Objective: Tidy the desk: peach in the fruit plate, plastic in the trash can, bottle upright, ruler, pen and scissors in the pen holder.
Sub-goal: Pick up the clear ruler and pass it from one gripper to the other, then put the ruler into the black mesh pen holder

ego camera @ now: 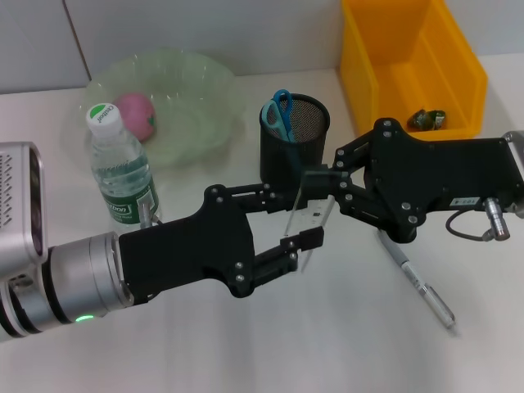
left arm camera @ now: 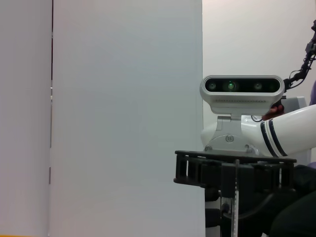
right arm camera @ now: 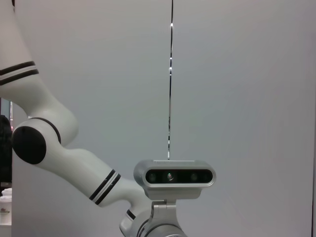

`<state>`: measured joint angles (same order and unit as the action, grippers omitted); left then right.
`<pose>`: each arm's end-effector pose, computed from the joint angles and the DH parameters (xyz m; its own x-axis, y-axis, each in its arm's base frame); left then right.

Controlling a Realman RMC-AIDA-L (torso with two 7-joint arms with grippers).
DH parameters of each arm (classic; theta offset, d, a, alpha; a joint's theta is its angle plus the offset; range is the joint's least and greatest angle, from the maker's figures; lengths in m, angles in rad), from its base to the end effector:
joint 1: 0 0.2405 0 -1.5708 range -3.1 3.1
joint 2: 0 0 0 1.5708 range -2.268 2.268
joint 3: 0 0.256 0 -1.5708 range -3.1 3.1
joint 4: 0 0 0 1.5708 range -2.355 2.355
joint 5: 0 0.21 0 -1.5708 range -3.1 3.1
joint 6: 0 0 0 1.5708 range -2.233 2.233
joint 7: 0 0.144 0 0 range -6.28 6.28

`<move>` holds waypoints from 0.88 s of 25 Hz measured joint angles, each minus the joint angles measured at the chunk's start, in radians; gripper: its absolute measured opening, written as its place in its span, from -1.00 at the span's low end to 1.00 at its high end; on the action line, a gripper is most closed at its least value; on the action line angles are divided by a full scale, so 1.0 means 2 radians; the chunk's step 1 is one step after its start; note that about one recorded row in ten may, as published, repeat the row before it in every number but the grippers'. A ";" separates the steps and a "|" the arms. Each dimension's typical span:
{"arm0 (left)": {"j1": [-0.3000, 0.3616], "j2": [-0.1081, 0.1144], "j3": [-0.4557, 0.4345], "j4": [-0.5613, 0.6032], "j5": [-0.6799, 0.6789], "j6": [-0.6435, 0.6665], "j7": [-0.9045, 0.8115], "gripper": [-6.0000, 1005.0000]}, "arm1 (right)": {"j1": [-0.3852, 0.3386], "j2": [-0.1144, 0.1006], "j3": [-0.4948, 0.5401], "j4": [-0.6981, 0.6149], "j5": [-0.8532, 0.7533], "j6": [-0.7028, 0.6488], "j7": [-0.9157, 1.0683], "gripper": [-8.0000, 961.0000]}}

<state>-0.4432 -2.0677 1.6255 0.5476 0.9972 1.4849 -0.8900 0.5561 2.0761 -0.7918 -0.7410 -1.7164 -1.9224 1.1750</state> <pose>-0.1906 0.2846 -0.0672 0.6697 -0.0124 0.7425 0.1109 -0.9870 -0.1165 0.1912 0.3081 0.0273 0.7063 0.0653 -0.7049 0.0112 -0.9966 -0.0812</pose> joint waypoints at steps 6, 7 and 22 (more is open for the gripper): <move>0.001 0.000 -0.002 0.000 0.000 0.003 -0.001 -0.27 | 0.000 0.000 0.011 -0.002 0.001 0.002 0.000 -0.96; 0.003 0.001 -0.003 0.000 0.000 0.004 -0.001 -0.18 | 0.000 0.000 0.017 -0.003 0.001 0.004 0.000 -0.96; 0.083 0.032 -0.053 0.003 0.006 0.019 -0.009 0.28 | 0.002 0.005 -0.003 0.002 0.149 0.210 -0.074 -0.92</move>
<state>-0.2764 -2.0042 1.5193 0.5528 1.0087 1.5222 -0.9090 0.5594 2.0870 -0.7986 -0.7378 -1.4190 -1.5016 1.0280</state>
